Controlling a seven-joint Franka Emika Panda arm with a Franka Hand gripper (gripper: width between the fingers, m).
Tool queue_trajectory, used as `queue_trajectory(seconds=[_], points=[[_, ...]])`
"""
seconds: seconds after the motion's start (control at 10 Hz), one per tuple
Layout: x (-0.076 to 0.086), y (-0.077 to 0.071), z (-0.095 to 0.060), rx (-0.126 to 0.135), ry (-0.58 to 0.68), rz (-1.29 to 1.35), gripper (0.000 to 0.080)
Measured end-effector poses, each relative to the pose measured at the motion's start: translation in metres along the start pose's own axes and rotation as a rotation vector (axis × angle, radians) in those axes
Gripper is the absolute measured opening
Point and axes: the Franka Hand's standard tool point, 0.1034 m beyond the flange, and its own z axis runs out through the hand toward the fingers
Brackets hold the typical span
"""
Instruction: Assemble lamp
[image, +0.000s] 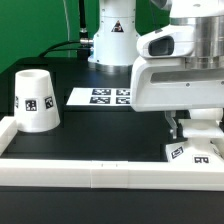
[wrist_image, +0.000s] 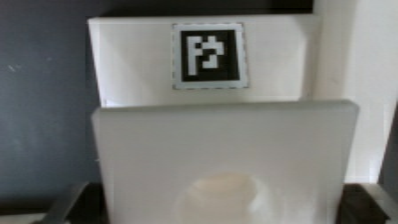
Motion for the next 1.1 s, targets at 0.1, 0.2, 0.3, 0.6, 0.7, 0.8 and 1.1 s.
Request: queue_trajectory(seconds=[0.1,0.2,0.3,0.6,0.7,0.8,1.1], points=[[0.000,0.000,0.000,0.000,0.000,-0.001,0.0534],[0.000,0.000,0.000,0.000,0.000,-0.001,0.0534],[0.000,0.000,0.000,0.000,-0.001,-0.001,0.0653],[-0.001,0.000,-0.001,0.000,-0.001,-0.001,0.0697],[-0.010,0.003,-0.008,0.005,-0.003,0.022,0.0697],[-0.025,0.005,-0.015,0.005,-0.004,0.038,0.0698],[-0.082,-0.006,-0.032,0.007,-0.041,0.102,0.0698]])
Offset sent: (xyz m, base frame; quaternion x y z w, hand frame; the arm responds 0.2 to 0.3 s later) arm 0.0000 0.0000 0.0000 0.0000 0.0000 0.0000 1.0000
